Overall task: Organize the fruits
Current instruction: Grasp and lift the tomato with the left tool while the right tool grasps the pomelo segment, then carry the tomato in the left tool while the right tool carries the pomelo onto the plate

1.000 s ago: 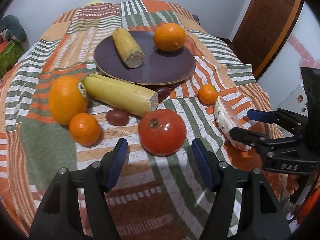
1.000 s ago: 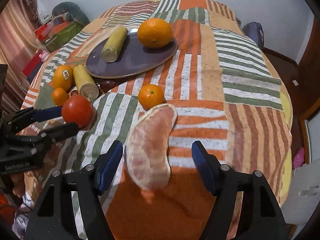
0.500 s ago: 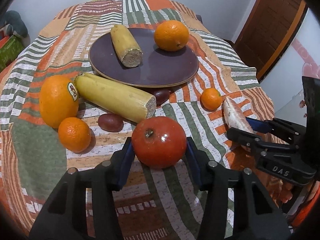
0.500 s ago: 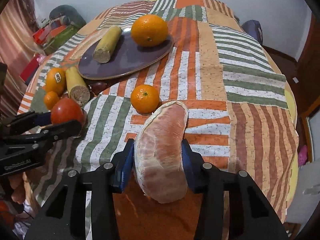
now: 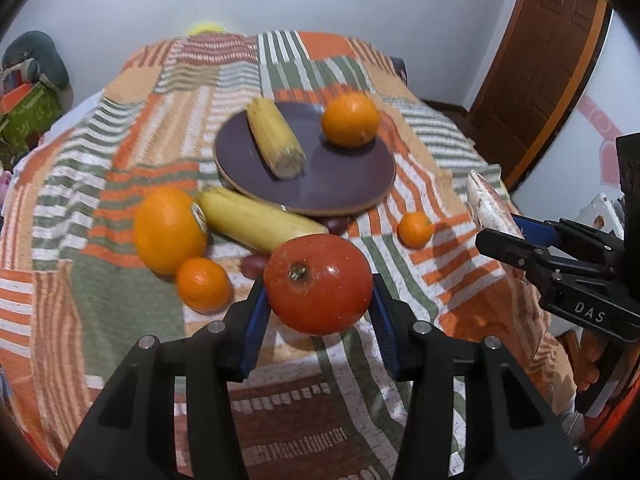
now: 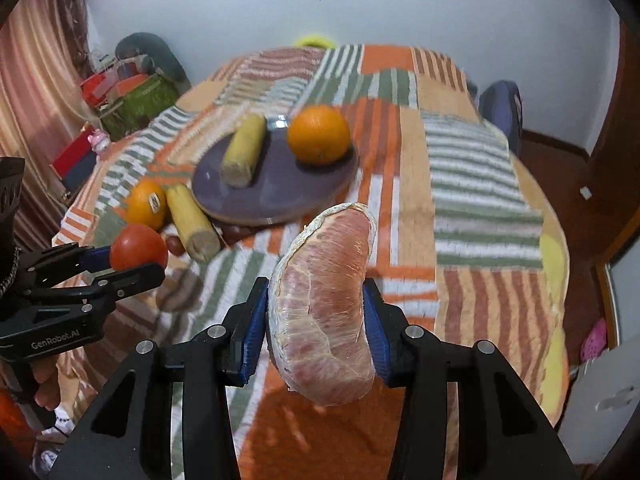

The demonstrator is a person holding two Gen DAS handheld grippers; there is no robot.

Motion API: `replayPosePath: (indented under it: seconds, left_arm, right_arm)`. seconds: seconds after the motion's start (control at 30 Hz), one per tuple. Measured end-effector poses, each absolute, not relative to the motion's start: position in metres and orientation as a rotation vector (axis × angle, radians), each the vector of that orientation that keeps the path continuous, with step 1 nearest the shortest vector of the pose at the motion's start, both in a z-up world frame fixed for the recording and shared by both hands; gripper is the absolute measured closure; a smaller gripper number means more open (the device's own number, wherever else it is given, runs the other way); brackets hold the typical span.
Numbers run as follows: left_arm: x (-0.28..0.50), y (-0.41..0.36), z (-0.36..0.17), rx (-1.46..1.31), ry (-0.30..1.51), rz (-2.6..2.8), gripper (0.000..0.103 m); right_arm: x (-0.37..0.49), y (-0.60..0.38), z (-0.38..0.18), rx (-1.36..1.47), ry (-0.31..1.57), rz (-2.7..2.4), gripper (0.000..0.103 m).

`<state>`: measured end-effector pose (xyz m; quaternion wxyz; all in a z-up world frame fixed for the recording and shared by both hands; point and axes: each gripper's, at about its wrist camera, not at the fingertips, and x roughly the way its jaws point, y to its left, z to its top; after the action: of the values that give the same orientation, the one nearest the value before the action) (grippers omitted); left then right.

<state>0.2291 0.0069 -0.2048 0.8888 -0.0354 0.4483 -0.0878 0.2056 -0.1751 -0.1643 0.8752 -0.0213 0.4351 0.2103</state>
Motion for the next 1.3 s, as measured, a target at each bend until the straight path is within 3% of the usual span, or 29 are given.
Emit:
replayPosePath:
  seconds: [0.73, 1.3]
  left_arm:
    - [0.282, 0.038, -0.139, -0.073, 0.758, -0.131, 0.055]
    - [0.353, 0.062, -0.177, -0.09, 0.819, -0.122, 0.055]
  right_arm:
    - [0.255, -0.125, -0.111, -0.082, 0.714, 0.508, 0.062]
    - [0.316, -0.085, -0.133, -0.093, 0.748, 0.527, 0.062]
